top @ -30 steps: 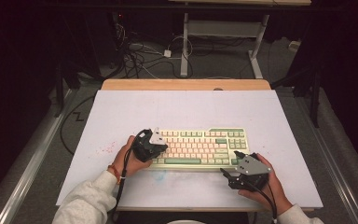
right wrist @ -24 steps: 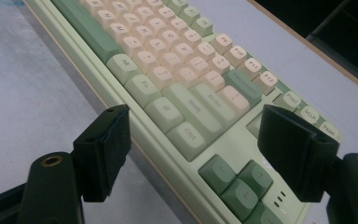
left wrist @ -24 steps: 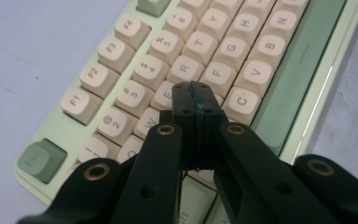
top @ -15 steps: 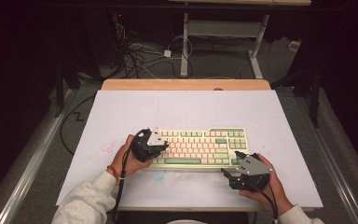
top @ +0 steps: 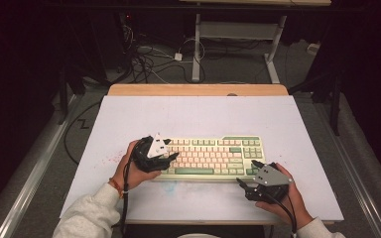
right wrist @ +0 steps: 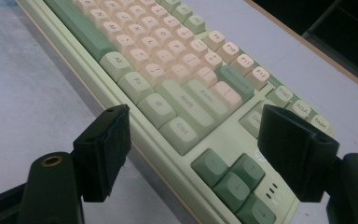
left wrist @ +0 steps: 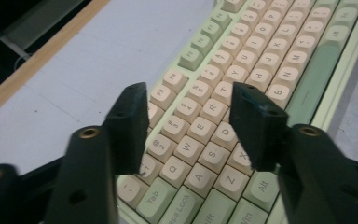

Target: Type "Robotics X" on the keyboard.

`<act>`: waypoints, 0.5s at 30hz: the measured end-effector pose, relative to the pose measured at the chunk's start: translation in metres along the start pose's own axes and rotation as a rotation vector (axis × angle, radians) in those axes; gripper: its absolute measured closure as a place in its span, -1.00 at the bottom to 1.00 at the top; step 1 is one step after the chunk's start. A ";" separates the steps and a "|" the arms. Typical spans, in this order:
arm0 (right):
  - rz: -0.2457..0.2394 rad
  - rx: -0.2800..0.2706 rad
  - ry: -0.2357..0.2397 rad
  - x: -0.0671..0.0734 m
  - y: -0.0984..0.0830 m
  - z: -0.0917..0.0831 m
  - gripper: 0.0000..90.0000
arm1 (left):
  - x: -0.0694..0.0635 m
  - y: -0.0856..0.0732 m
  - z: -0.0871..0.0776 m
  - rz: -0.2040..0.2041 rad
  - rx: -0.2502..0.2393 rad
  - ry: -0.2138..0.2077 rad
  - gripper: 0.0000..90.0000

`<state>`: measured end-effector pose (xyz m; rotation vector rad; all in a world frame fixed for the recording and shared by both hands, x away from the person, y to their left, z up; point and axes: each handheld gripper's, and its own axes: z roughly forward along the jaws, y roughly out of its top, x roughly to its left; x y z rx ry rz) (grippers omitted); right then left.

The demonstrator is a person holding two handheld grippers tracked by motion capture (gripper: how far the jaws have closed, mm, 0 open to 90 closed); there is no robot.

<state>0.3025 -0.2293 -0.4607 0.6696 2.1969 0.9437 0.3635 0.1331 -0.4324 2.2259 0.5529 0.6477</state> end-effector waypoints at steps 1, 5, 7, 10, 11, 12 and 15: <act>-0.003 0.000 0.000 0.000 0.000 0.000 -0.42 | 0.000 -0.001 -0.001 -0.001 -0.003 0.001 -0.20; 0.001 -0.001 -0.003 -0.001 -0.001 -0.001 -0.43 | -0.002 -0.002 -0.004 0.005 -0.011 0.013 -0.45; 0.006 0.000 -0.005 -0.002 -0.001 -0.001 -0.42 | -0.002 -0.002 -0.007 0.004 -0.033 0.019 -0.50; 0.005 0.001 -0.009 -0.002 -0.002 -0.002 -0.42 | -0.004 -0.003 -0.011 0.019 -0.044 0.019 -0.54; 0.004 0.000 -0.007 -0.003 -0.002 -0.002 -0.42 | -0.004 -0.004 -0.011 0.021 -0.045 0.019 -0.54; 0.011 -0.001 -0.006 -0.003 -0.002 -0.002 -0.43 | -0.004 -0.004 -0.012 0.026 -0.045 0.019 -0.55; 0.012 -0.005 -0.006 -0.003 -0.002 -0.003 -0.42 | -0.004 -0.008 -0.015 0.031 -0.047 0.035 -0.57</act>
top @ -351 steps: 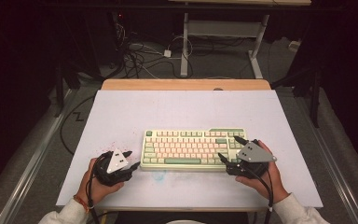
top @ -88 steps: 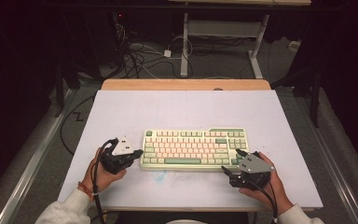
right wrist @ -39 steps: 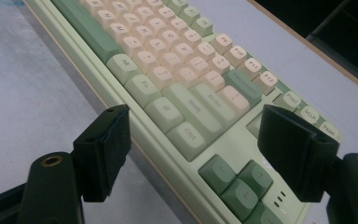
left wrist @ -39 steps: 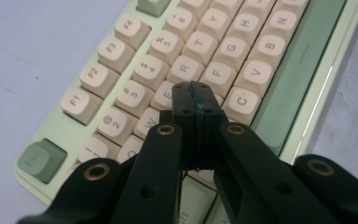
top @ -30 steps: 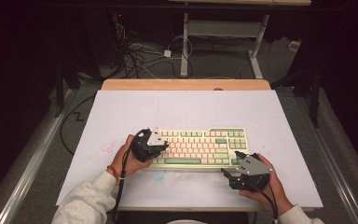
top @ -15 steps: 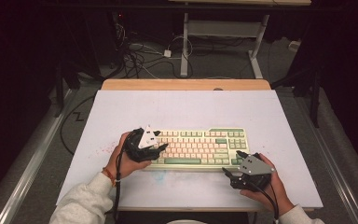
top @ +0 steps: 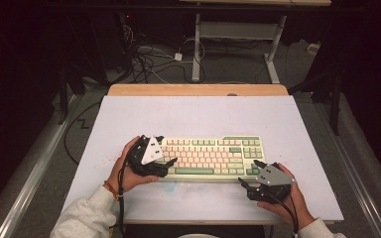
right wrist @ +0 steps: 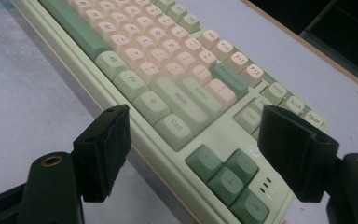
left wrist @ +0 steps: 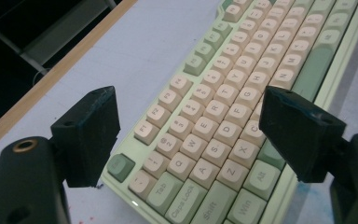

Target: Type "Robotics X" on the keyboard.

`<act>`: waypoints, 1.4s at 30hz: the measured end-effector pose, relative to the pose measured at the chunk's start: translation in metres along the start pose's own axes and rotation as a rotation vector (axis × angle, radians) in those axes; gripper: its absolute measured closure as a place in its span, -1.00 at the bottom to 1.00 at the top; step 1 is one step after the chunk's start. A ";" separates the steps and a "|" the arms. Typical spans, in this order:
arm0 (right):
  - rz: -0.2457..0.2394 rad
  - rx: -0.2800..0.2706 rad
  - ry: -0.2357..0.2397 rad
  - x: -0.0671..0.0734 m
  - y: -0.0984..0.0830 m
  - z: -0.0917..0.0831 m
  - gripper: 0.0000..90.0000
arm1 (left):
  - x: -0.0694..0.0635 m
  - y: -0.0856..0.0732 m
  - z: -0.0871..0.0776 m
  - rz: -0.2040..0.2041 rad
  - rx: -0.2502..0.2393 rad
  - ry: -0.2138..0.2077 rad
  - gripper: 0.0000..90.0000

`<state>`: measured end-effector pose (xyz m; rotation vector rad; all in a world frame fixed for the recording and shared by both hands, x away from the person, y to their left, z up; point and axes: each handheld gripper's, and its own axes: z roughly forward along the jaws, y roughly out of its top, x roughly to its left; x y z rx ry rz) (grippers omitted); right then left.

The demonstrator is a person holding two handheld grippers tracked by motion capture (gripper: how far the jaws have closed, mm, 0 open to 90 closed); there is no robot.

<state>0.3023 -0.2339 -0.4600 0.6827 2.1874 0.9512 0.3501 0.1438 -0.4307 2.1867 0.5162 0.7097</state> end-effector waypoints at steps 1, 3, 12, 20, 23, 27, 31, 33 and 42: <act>-0.001 0.000 -0.001 0.000 0.000 0.000 -0.42 | 0.000 -0.001 -0.001 -0.001 0.004 0.005 -0.56; 0.000 -0.001 -0.005 0.000 0.000 0.000 -0.42 | 0.001 -0.005 -0.002 -0.003 0.008 0.014 -0.56; 0.009 -0.004 -0.017 -0.004 0.000 -0.002 -0.42 | 0.002 -0.022 -0.011 -0.003 0.037 0.033 -0.56; 0.014 -0.016 -0.027 -0.007 0.001 -0.004 -0.42 | -0.001 -0.036 -0.018 -0.005 0.050 0.041 -0.57; 0.016 -0.018 -0.030 -0.009 0.001 -0.004 -0.42 | -0.002 -0.041 -0.020 -0.009 0.054 0.048 -0.57; 0.037 -0.032 -0.025 -0.010 0.002 -0.005 -0.41 | -0.003 -0.049 -0.024 -0.022 0.063 0.053 -0.56; 0.053 -0.040 -0.019 -0.012 0.003 -0.005 -0.37 | -0.005 -0.056 -0.026 -0.034 0.082 0.054 -0.56; 0.060 -0.041 -0.010 -0.013 0.005 -0.005 -0.33 | -0.007 -0.059 -0.026 -0.039 0.090 0.052 -0.56; 0.094 -0.038 0.068 -0.020 0.016 -0.009 0.46 | -0.009 -0.069 -0.032 -0.059 0.120 0.057 -0.56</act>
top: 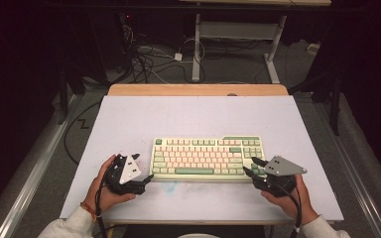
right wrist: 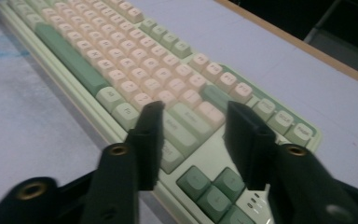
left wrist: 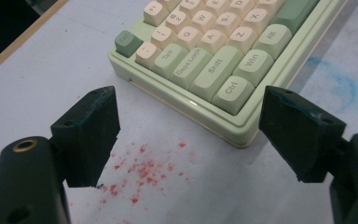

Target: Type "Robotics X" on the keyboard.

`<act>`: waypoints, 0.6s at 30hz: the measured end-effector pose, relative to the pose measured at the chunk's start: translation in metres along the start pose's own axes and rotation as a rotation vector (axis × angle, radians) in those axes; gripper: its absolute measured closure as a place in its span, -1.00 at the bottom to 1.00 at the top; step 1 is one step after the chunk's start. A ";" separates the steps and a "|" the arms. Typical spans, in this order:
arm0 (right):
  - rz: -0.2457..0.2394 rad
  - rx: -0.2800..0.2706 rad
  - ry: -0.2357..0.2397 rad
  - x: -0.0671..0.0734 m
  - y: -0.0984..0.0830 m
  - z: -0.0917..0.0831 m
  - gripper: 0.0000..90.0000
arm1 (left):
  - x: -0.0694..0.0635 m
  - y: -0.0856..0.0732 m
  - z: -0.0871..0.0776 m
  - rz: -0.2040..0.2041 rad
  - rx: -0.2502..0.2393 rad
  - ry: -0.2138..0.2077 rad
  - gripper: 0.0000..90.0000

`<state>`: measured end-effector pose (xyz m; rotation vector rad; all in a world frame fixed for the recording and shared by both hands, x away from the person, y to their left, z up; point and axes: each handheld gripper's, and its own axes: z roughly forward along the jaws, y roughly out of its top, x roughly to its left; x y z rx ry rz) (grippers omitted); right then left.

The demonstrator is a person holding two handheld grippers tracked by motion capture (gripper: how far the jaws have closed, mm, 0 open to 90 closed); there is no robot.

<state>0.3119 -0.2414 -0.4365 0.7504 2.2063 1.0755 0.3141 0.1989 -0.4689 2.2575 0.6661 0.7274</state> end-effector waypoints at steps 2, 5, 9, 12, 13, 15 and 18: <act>-0.012 0.007 0.002 0.000 0.003 0.000 0.62 | 0.001 -0.001 -0.002 -0.008 -0.002 -0.002 -0.57; -0.015 0.019 0.021 0.000 0.007 0.003 0.81 | 0.001 -0.003 -0.003 -0.014 0.002 -0.001 -0.57; -0.045 0.042 0.043 0.003 0.012 0.008 0.98 | 0.001 -0.006 -0.003 -0.020 0.009 -0.007 -0.56; -0.059 0.053 0.069 0.006 0.015 0.013 1.00 | 0.002 -0.008 -0.003 -0.026 0.019 -0.013 -0.57; -0.071 0.053 0.081 0.007 0.016 0.015 1.00 | 0.002 -0.008 -0.003 -0.029 0.019 -0.013 -0.56; -0.078 0.053 0.088 0.009 0.019 0.018 1.00 | 0.003 -0.009 -0.003 -0.031 0.020 -0.014 -0.57; -0.087 0.048 0.091 0.011 0.024 0.023 1.00 | 0.003 -0.009 -0.003 -0.030 0.020 -0.020 -0.56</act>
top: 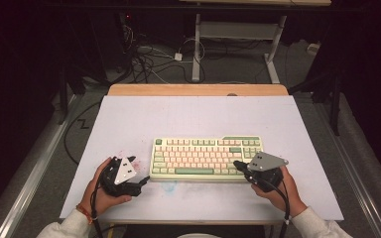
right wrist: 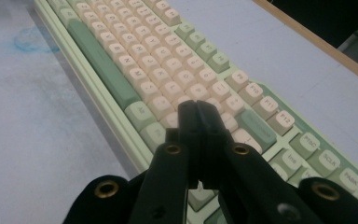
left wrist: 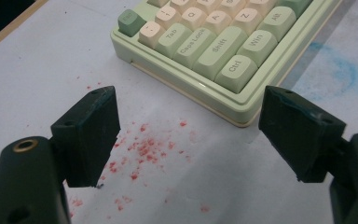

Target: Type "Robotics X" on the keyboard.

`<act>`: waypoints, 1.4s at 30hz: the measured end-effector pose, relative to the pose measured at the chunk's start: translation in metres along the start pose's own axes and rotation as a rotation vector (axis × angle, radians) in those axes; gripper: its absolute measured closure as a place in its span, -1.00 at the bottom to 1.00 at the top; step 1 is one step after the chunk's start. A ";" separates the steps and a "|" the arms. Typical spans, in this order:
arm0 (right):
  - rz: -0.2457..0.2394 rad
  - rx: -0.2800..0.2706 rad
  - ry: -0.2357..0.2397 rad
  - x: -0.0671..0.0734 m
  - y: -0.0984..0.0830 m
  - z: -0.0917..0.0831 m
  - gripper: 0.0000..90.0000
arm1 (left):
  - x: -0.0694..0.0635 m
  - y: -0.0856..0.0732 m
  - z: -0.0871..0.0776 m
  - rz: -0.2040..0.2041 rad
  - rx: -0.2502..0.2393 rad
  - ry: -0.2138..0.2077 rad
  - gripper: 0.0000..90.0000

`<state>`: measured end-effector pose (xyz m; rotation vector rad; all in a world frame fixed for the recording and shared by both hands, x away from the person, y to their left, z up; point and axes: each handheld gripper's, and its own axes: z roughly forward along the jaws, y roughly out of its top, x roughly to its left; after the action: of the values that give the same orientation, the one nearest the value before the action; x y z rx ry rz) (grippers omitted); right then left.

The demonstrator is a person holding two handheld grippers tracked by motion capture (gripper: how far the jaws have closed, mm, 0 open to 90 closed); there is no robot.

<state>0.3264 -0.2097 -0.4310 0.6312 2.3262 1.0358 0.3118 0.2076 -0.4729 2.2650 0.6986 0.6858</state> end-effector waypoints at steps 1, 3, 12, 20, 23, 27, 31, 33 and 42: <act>0.000 -0.002 0.002 0.000 0.002 0.001 1.00 | 0.000 0.000 0.000 -0.002 0.003 -0.006 -0.56; -0.003 -0.009 0.004 -0.001 0.005 0.004 1.00 | 0.000 -0.001 0.001 -0.007 0.007 -0.009 -0.56; -0.028 -0.007 0.016 0.001 0.016 0.015 1.00 | -0.001 -0.001 0.004 -0.009 0.019 -0.036 -0.55; -0.033 -0.006 0.021 0.002 0.017 0.018 1.00 | -0.003 0.010 0.003 -0.042 -0.056 -0.126 -0.03; -0.030 -0.009 0.015 0.001 0.017 0.018 1.00 | -0.004 0.023 0.006 -0.041 -0.077 -0.184 0.41; -0.029 -0.010 0.008 -0.001 0.017 0.016 1.00 | -0.010 0.043 0.015 -0.013 -0.076 -0.230 0.81; -0.023 -0.012 0.000 -0.003 0.016 0.015 1.00 | -0.022 0.059 0.028 0.040 -0.042 -0.261 0.93; -0.020 -0.013 -0.002 -0.005 0.015 0.015 1.00 | -0.025 0.065 0.033 0.055 -0.034 -0.270 0.93; -0.016 -0.006 -0.007 -0.007 0.011 0.013 1.00 | -0.036 0.088 0.056 0.097 0.002 -0.285 0.92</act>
<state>0.3415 -0.2003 -0.4281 0.6114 2.3179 1.0313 0.3469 0.1047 -0.4565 2.3482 0.4545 0.3943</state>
